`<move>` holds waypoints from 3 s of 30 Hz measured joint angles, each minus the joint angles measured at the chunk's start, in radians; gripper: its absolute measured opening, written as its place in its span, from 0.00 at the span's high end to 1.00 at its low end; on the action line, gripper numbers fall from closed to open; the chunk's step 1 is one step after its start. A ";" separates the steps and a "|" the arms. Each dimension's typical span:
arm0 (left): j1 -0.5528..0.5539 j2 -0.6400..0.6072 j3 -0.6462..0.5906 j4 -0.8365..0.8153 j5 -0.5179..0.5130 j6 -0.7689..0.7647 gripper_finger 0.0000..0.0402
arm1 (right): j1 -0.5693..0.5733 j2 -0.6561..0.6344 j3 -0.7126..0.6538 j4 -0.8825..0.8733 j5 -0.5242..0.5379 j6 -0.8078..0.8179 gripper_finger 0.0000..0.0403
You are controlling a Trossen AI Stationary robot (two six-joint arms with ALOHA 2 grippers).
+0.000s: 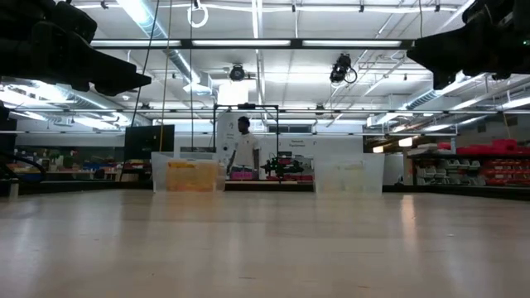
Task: Pick and place medicine bottles into bin by pill shape (circle, oval)
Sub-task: Return to Home Position
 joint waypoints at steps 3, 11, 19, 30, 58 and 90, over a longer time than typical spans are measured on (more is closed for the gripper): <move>0.000 0.000 0.000 0.000 0.000 0.000 0.15 | 0.047 0.000 0.000 -0.001 0.026 -0.013 0.66; 0.000 0.000 0.000 0.000 0.000 0.000 0.15 | 0.107 0.000 -0.018 -0.013 0.030 -0.031 0.66; 0.000 0.000 0.000 0.000 0.000 0.000 0.15 | 0.107 0.003 -0.070 -0.024 0.007 -0.001 0.66; 0.000 0.000 0.000 0.000 0.000 0.000 0.15 | 0.137 0.003 -0.069 -0.010 -0.008 0.107 0.66; 0.000 0.000 0.000 0.000 0.000 0.000 0.15 | 0.230 0.030 -0.068 -0.112 0.071 0.097 0.66; 0.000 0.000 0.000 0.000 0.000 0.000 0.15 | 0.230 0.030 -0.068 -0.113 0.071 0.096 0.66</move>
